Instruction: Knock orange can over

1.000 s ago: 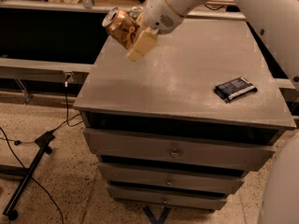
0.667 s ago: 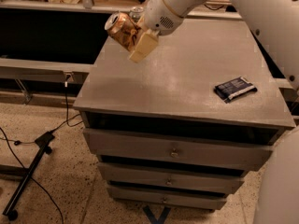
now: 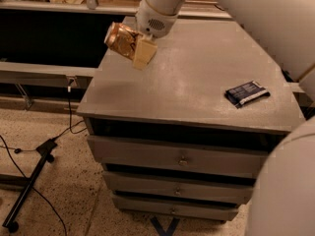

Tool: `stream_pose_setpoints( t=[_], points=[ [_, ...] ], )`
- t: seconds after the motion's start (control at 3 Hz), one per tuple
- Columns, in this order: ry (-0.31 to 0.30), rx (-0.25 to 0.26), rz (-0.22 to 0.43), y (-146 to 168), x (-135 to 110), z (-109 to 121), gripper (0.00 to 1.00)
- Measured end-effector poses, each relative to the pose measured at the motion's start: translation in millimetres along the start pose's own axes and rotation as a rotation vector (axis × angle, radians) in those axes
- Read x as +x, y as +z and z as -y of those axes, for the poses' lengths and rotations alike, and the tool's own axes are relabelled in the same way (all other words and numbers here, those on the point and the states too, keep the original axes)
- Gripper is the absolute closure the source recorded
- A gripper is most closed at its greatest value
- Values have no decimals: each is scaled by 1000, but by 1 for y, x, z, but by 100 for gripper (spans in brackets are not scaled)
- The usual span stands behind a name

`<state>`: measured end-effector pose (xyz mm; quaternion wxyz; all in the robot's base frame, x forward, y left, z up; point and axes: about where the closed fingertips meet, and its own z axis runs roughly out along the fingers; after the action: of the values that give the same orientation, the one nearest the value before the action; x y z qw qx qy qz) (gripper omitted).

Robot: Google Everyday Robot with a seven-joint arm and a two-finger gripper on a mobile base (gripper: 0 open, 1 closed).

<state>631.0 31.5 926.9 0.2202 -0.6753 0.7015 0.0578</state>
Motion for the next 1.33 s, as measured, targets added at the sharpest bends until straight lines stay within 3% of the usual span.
stream_pose_setpoints(
  t=[0.33, 0.67, 1.0, 1.33],
  points=[
    [36, 77, -218, 3, 44, 31, 100],
    [65, 118, -338, 0, 81, 59, 100],
    [79, 57, -405, 4, 112, 75, 100],
    [52, -67, -394, 23, 123, 70, 100]
  ],
)
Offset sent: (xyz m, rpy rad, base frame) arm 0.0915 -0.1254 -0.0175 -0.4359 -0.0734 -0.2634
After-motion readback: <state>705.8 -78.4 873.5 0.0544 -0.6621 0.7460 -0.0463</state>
